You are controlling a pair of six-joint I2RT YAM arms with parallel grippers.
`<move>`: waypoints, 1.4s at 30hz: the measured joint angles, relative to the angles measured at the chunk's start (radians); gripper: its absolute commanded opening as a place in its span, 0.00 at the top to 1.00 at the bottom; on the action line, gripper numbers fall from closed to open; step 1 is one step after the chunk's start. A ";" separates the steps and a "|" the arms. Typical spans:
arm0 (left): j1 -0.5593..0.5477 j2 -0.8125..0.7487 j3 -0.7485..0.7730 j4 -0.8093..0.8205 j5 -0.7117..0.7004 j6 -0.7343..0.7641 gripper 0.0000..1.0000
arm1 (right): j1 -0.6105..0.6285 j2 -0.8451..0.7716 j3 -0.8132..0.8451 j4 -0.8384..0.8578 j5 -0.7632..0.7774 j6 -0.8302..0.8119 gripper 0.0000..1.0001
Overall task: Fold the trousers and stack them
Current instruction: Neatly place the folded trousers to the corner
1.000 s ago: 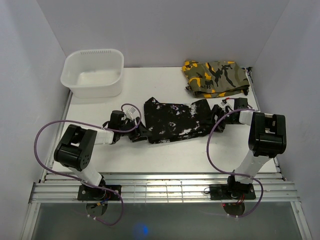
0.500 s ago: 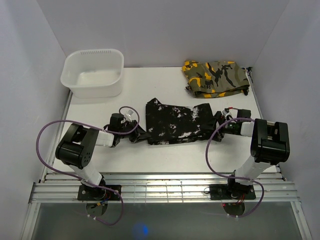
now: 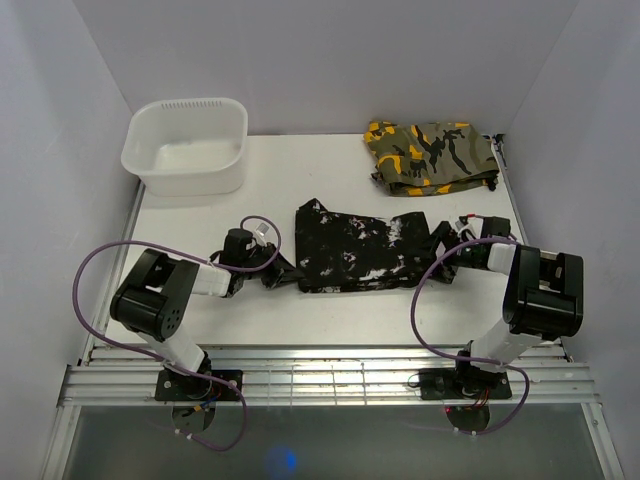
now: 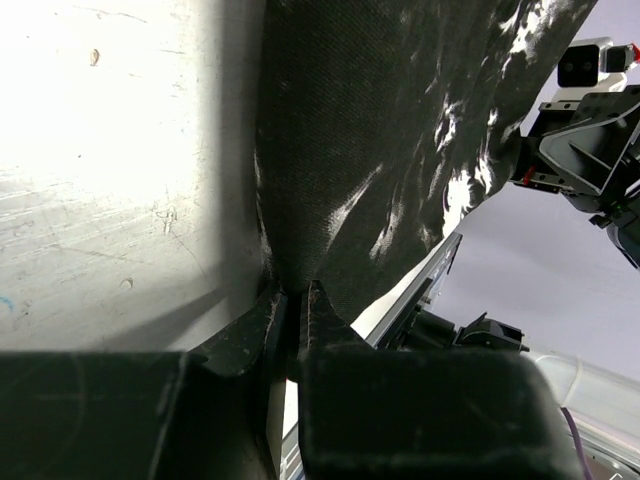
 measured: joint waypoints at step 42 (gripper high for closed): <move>-0.179 0.014 0.624 -0.247 -0.245 0.711 1.00 | 0.012 -0.076 0.527 -0.360 0.267 -0.466 0.92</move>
